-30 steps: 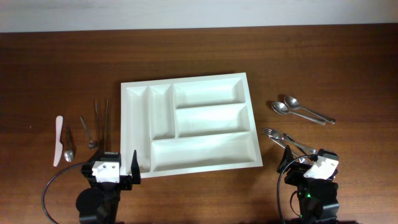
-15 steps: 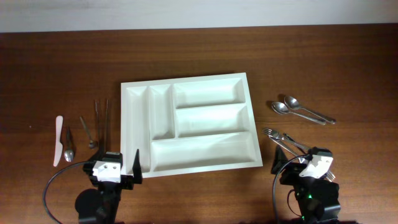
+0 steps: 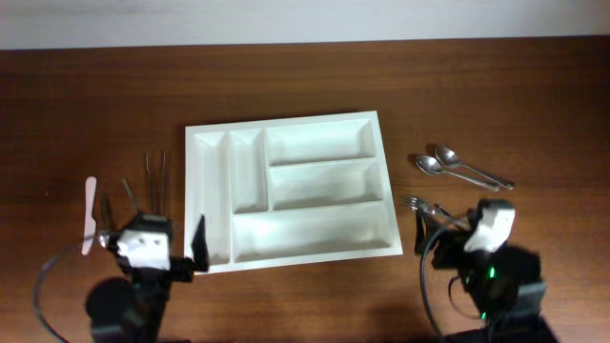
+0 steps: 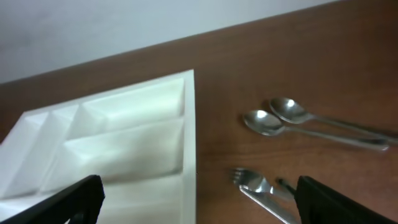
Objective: Pack container
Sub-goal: 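Raise both arms from rest toward the table, then move the right gripper over the two silver spoons and lower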
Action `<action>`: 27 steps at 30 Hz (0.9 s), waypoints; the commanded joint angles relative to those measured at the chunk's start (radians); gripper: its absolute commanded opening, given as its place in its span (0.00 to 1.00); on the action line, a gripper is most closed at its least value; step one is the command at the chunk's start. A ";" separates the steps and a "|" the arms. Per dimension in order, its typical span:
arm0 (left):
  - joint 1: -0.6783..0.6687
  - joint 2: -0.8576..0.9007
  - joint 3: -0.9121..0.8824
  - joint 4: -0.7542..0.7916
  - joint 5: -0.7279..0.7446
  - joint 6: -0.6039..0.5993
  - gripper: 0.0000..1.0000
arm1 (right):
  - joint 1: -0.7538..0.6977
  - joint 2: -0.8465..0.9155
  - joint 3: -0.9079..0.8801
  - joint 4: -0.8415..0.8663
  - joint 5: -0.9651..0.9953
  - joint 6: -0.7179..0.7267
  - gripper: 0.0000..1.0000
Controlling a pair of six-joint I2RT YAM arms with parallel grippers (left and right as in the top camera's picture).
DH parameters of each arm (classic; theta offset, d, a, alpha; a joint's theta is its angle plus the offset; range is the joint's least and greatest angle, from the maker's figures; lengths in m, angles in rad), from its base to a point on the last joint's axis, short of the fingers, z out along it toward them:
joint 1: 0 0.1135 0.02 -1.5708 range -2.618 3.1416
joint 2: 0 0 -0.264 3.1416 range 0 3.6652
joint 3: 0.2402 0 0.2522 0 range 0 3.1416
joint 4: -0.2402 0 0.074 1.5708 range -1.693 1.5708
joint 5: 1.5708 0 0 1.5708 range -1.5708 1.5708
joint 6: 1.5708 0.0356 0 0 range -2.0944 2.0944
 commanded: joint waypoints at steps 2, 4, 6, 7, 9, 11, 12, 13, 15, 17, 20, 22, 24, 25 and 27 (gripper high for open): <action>-0.005 0.257 0.198 -0.049 -0.080 -0.020 0.99 | -0.010 0.339 0.325 -0.138 0.023 -0.077 0.99; -0.005 0.369 0.277 -0.082 -0.080 -0.019 0.99 | -0.013 0.471 0.467 -0.226 0.049 -0.112 0.99; -0.005 0.497 0.367 -0.126 -0.080 -0.018 0.99 | -0.033 0.608 0.624 -0.317 0.063 -0.151 0.99; -0.003 0.562 0.411 -0.147 -0.079 -0.005 0.99 | -0.050 0.682 0.705 -0.363 0.062 -0.167 0.99; 0.005 0.684 0.492 -0.189 -0.079 0.027 0.99 | -0.086 0.801 0.836 -0.441 0.062 -0.189 0.99; 0.018 0.795 0.568 -0.225 -0.076 0.049 0.99 | -0.137 0.920 0.958 -0.510 0.059 -0.202 0.99; 0.029 0.857 0.610 -0.243 -0.076 0.049 0.99 | -0.167 0.976 1.011 -0.538 0.055 -0.202 0.99; 0.039 0.906 0.645 -0.256 -0.075 0.049 0.99 | -0.191 1.020 1.049 -0.557 0.048 -0.202 0.99; 0.058 0.995 0.706 -0.270 -0.072 0.049 0.99 | -0.247 1.115 1.124 -0.593 0.000 -0.201 0.99; 0.073 1.062 0.748 -0.272 -0.072 0.049 0.99 | -0.289 1.184 1.165 -0.606 -0.037 -0.202 0.99; 0.091 1.130 0.777 -0.248 -0.073 0.049 0.99 | -0.340 1.271 1.175 -0.587 -0.035 -0.203 0.99; 0.095 1.152 0.777 -0.233 -0.076 0.049 0.99 | -0.355 1.319 1.175 -0.589 -0.035 -0.229 0.86; 0.095 1.167 0.777 -0.228 -0.080 0.049 0.99 | -0.355 1.366 1.175 -0.594 -0.032 -0.235 0.85; 0.095 1.173 0.777 -0.228 -0.080 0.049 0.99 | -0.348 1.391 1.175 -0.597 -0.031 -0.235 0.86; 0.095 1.180 0.777 -0.229 -0.080 0.049 0.99 | -0.324 1.437 1.175 -0.599 -0.002 -0.235 0.94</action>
